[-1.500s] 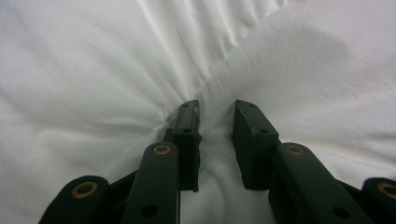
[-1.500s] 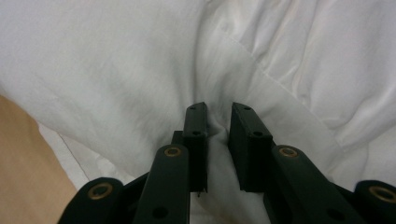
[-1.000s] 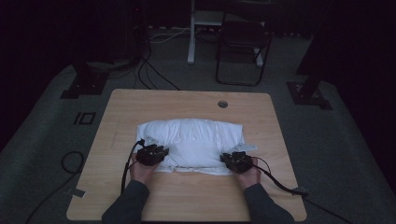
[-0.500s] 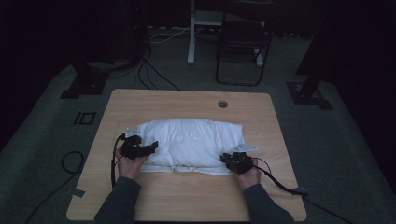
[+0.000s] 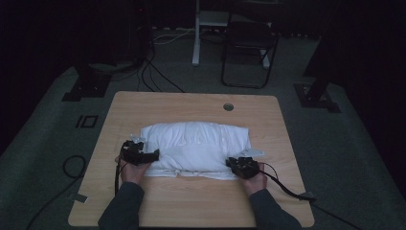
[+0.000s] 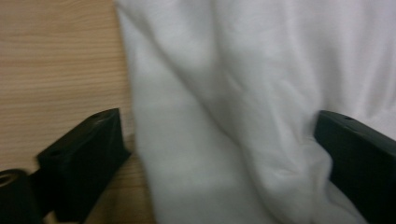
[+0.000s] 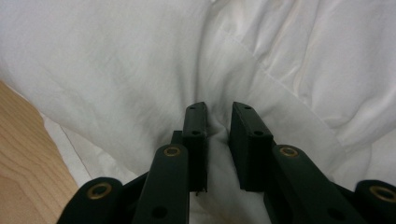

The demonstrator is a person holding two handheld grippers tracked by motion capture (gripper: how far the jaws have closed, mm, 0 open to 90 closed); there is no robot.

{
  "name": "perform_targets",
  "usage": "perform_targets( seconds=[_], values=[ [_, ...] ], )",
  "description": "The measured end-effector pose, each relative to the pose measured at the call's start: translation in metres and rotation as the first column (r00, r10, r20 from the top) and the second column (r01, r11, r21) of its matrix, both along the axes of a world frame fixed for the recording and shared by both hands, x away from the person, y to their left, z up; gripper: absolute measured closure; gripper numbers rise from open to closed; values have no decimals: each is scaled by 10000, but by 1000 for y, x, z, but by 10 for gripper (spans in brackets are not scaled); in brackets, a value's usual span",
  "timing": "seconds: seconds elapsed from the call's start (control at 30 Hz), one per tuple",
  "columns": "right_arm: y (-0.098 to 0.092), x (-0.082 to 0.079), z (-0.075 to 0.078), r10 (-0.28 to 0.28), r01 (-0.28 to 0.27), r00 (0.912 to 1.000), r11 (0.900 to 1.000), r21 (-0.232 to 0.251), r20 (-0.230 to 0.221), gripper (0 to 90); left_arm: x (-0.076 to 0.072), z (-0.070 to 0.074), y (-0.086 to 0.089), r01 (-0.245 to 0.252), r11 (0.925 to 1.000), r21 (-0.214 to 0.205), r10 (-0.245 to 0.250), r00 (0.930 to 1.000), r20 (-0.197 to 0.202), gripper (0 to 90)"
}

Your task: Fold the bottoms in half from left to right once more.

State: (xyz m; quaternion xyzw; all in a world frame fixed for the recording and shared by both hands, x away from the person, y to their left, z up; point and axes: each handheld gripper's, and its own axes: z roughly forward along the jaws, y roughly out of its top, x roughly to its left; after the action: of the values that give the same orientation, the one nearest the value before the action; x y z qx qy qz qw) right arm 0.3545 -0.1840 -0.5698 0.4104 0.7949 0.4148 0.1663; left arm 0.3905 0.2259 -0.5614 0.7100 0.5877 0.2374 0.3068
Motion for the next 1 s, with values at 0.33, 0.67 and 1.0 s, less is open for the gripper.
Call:
perform_targets(
  seconds=[0.33,0.67,1.0],
  values=[
    [0,-1,1,-6,6,10000,10000,66,-61,733,-1,8,7,1594,9759,-1491,-1651,9859,-263,544],
    [8,-1,53,143,-208,9951,9976,665,978,523,-3,20,14,1843,9546,-2343,-1837,9827,246,834],
    [85,27,51,1305,-1264,9887,9903,-581,731,480,-7,62,15,2251,9361,-2702,-1958,9718,1310,844]
  ],
)
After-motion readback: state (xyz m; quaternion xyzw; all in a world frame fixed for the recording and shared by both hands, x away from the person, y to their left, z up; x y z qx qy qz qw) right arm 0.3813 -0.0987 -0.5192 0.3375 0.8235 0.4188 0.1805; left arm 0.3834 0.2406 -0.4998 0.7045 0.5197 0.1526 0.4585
